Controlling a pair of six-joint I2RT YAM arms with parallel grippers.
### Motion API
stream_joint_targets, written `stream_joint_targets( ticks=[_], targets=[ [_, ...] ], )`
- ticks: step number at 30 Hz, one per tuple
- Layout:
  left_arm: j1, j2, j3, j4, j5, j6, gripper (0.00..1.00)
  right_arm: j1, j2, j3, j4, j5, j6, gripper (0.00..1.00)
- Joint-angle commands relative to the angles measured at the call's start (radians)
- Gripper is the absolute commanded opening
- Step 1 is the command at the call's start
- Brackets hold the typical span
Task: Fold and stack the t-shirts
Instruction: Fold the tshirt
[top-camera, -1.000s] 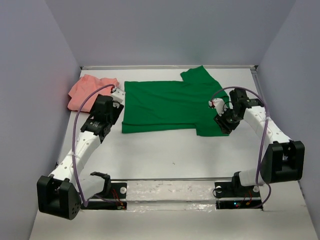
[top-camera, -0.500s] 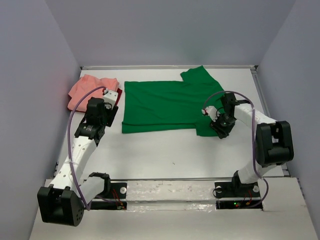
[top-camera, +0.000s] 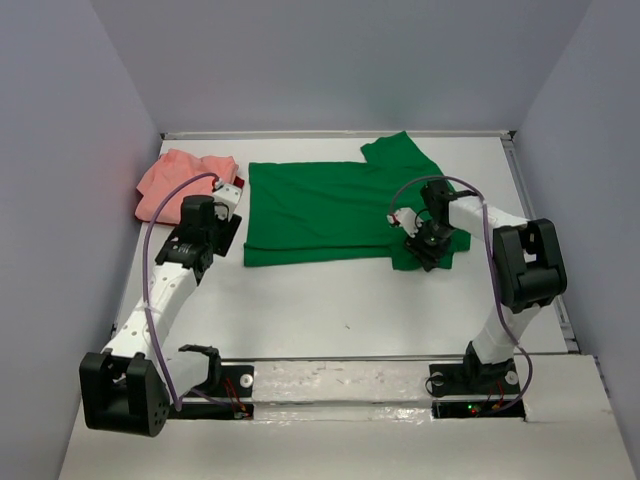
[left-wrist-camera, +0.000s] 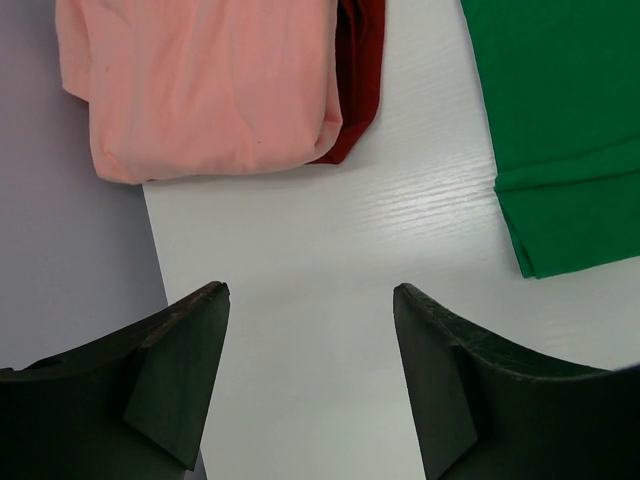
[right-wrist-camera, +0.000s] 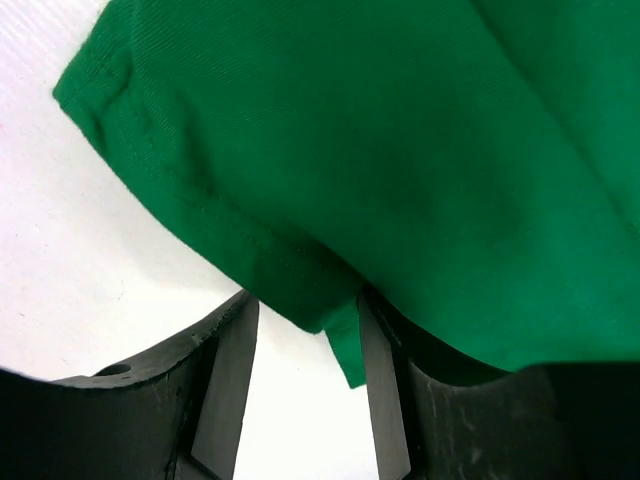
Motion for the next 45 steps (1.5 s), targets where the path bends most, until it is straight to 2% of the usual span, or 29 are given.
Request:
stream_joint_targets(
  ticks=[1, 4, 5, 8, 9, 10, 16, 23, 27, 35, 45],
  targets=[
    [0.004, 0.008, 0.035, -0.008, 0.026, -0.013, 0.79, 0.01, 0.043, 0.034, 0.052, 0.001, 0.014, 0.51],
    [0.004, 0.013, 0.039, -0.014, 0.044, -0.015, 0.79, 0.01, 0.07, 0.036, 0.055, 0.022, 0.019, 0.39],
    [0.004, 0.013, 0.041, -0.016, 0.049, -0.015, 0.79, 0.019, 0.075, 0.036, 0.055, 0.027, 0.023, 0.31],
    [0.004, 0.013, 0.039, -0.016, 0.055, -0.015, 0.79, 0.019, 0.069, 0.034, 0.052, 0.044, 0.028, 0.15],
    [0.004, 0.013, 0.039, -0.016, 0.061, -0.014, 0.79, 0.019, 0.063, 0.034, 0.048, 0.045, 0.029, 0.03],
    [0.004, 0.013, 0.039, -0.017, 0.065, -0.013, 0.79, 0.019, 0.055, 0.034, 0.045, 0.048, 0.031, 0.0],
    [0.004, 0.01, 0.05, -0.028, 0.099, -0.012, 0.79, 0.019, -0.023, 0.068, -0.029, 0.054, 0.042, 0.0],
    [0.004, 0.008, 0.059, -0.037, 0.113, -0.012, 0.79, 0.019, -0.106, 0.197, -0.112, 0.081, 0.049, 0.0],
    [0.004, 0.011, 0.065, -0.042, 0.116, -0.013, 0.79, 0.019, -0.083, 0.289, -0.12, 0.102, 0.062, 0.0],
    [0.004, 0.005, 0.058, -0.049, 0.11, -0.009, 0.79, 0.019, 0.056, 0.356, -0.095, 0.148, 0.066, 0.0],
    [0.004, 0.023, 0.065, -0.049, 0.124, -0.012, 0.79, 0.029, 0.156, 0.457, -0.055, 0.16, 0.097, 0.0]
  ],
)
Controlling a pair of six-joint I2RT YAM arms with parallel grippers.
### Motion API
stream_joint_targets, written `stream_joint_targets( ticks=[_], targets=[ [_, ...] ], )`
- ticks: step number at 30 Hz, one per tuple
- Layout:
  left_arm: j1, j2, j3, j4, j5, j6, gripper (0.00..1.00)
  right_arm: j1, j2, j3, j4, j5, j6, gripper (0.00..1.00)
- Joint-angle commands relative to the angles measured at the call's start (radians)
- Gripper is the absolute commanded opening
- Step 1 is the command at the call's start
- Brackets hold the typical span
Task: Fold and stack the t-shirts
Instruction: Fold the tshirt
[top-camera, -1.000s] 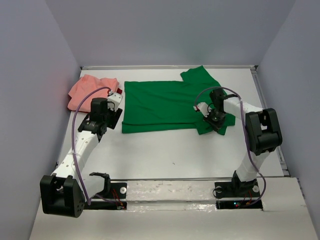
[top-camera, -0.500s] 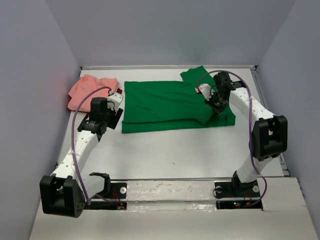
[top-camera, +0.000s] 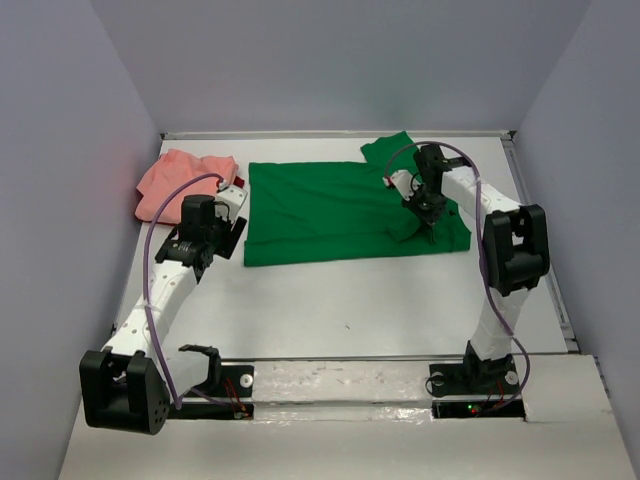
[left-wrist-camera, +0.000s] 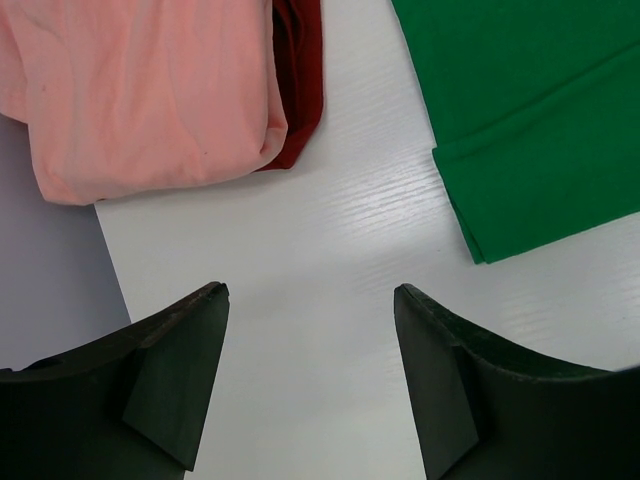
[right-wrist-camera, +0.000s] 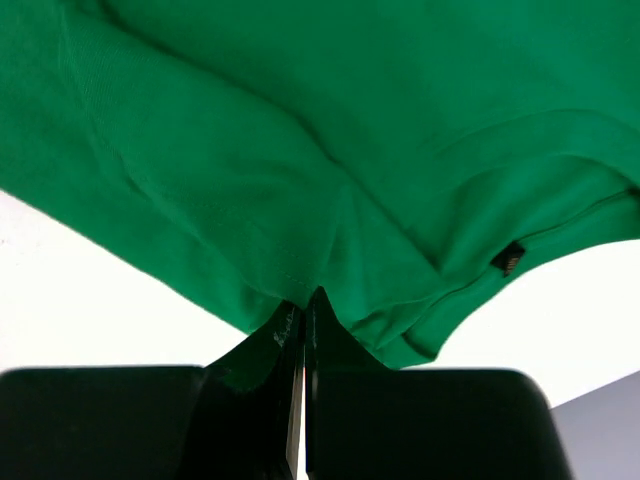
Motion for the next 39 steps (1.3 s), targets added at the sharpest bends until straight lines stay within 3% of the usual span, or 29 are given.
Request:
stream_joint_targets(
  ticks=[1, 39],
  targets=[
    [0.003, 0.012, 0.049, -0.006, 0.018, -0.009, 0.79, 0.015, 0.013, 0.085, 0.039, 0.022, 0.023, 0.0],
    [-0.007, 0.118, 0.094, -0.03, 0.038, -0.007, 0.8, 0.015, 0.296, 0.376, 0.105, 0.095, 0.043, 0.0]
  ],
)
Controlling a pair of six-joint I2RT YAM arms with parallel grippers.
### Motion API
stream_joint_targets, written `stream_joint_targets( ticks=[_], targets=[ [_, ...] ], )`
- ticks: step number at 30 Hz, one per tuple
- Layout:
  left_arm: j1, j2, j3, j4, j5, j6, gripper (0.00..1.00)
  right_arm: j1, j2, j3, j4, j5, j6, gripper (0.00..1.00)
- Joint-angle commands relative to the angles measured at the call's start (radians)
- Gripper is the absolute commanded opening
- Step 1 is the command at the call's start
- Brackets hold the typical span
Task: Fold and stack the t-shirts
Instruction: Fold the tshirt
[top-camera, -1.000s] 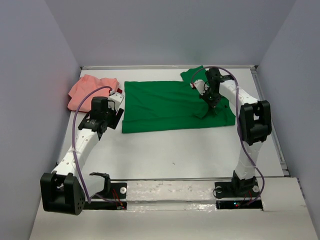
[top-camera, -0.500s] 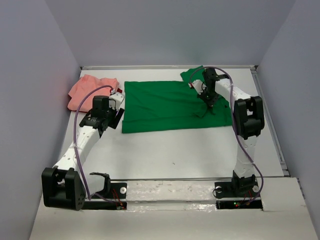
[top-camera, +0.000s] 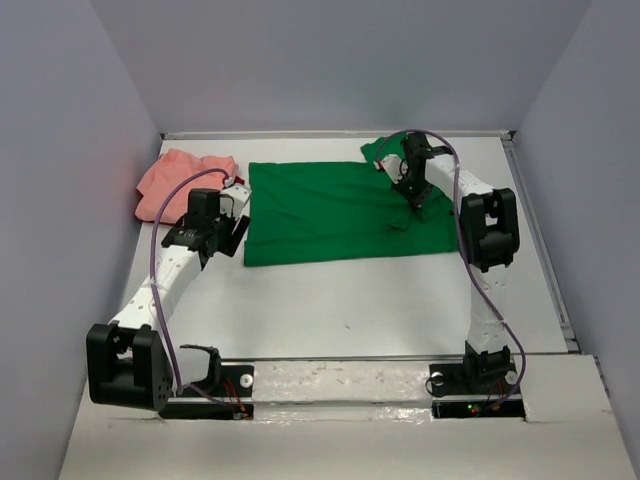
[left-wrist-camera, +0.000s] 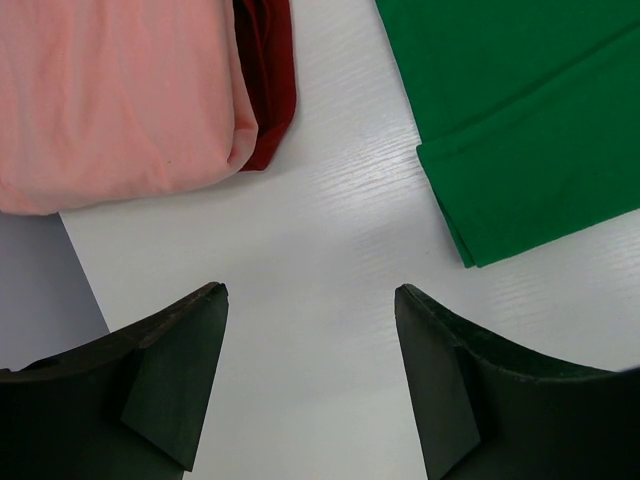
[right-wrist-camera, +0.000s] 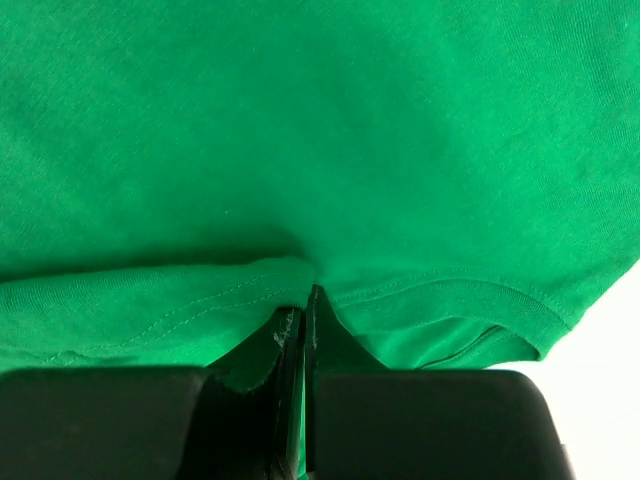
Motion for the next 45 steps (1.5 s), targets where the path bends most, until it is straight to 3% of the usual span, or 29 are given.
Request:
stream_joint_targets(
  ticks=[1, 15, 23, 24, 27, 35, 41, 45],
  targets=[
    [-0.006, -0.003, 0.041, -0.006, 0.014, -0.007, 0.8, 0.009, 0.001, 0.055, 0.049, 0.022, 0.001, 0.0],
    [-0.007, 0.02, 0.048, -0.015, 0.023, -0.01, 0.8, 0.018, 0.043, 0.138, 0.059, 0.062, -0.023, 0.02],
    [-0.007, 0.029, 0.048, -0.016, 0.029, -0.01, 0.8, 0.037, 0.068, 0.165, 0.078, 0.083, -0.051, 0.35],
    [-0.007, 0.031, 0.048, -0.018, 0.035, -0.009, 0.8, 0.037, 0.073, 0.171, 0.086, 0.089, -0.051, 0.44],
    [-0.009, 0.035, 0.049, -0.018, 0.036, -0.009, 0.8, 0.046, 0.086, 0.197, 0.108, 0.103, -0.053, 0.57],
    [-0.012, 0.051, 0.052, -0.021, 0.045, -0.009, 0.8, 0.055, 0.063, 0.184, 0.224, 0.189, -0.025, 0.61],
    [-0.015, 0.041, 0.058, -0.03, 0.055, -0.01, 0.81, 0.055, -0.003, 0.055, 0.404, 0.307, -0.06, 0.62],
    [-0.017, 0.032, 0.061, -0.039, 0.055, -0.012, 0.81, 0.055, 0.036, 0.088, 0.421, 0.344, -0.086, 0.62]
  ],
)
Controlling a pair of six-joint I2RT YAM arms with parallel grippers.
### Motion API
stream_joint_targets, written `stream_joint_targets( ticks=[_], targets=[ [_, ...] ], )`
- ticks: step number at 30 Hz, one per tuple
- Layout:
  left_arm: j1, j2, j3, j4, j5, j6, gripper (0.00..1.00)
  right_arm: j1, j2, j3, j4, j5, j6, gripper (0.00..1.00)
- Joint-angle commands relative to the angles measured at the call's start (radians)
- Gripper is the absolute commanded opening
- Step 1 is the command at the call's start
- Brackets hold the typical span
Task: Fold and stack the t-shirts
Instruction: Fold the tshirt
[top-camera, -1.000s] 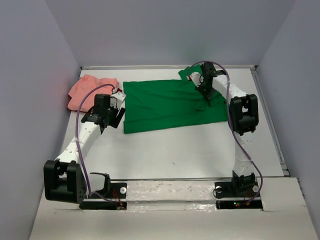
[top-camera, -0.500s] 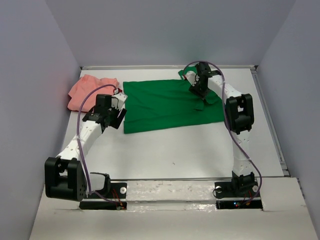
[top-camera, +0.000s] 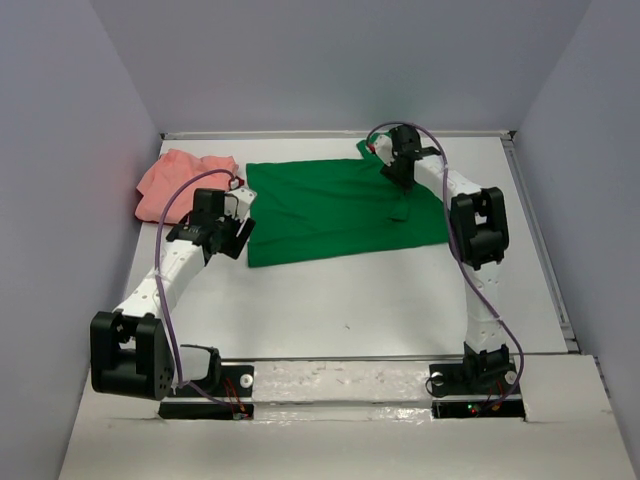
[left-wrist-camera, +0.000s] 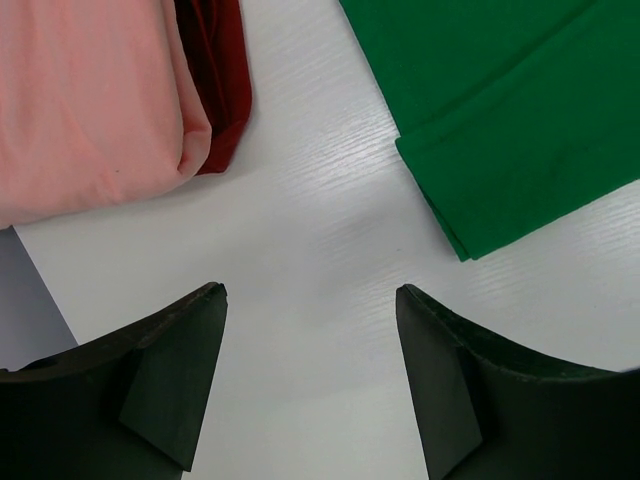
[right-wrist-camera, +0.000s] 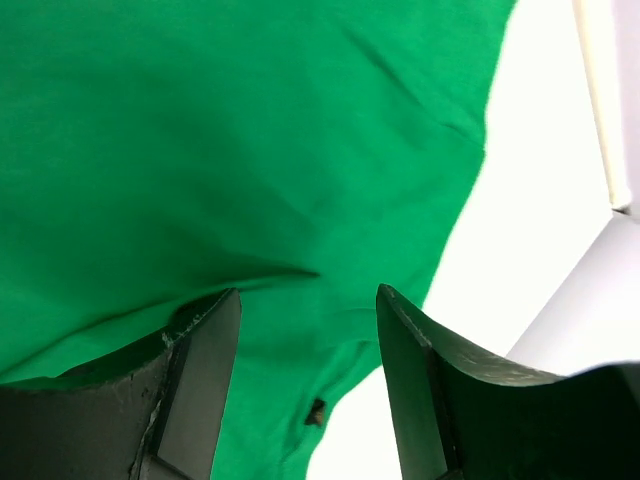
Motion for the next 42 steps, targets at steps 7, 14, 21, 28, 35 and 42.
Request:
stream_joint_targets(
  ticks=[7, 14, 21, 28, 35, 42],
  targets=[
    [-0.006, 0.007, 0.067, -0.02, 0.013, -0.011, 0.81, 0.008, 0.048, 0.18, 0.146, 0.134, -0.028, 0.63],
    [-0.009, 0.012, 0.07, -0.022, 0.043, -0.009, 0.81, 0.008, -0.15, -0.089, 0.121, 0.098, 0.012, 0.59],
    [-0.012, -0.003, 0.075, -0.02, 0.068, -0.009, 0.81, 0.008, -0.355, -0.329, 0.0, -0.002, 0.102, 0.16],
    [-0.013, -0.02, 0.072, -0.023, 0.073, -0.011, 0.81, 0.008, -0.348, -0.322, -0.126, -0.131, 0.219, 0.0],
    [-0.015, -0.036, 0.061, -0.019, 0.048, -0.011, 0.81, 0.008, -0.273, -0.282, -0.167, -0.211, 0.254, 0.0],
    [-0.015, -0.034, 0.063, -0.016, 0.037, -0.008, 0.82, 0.008, -0.202, -0.248, -0.17, -0.243, 0.279, 0.0]
  ],
)
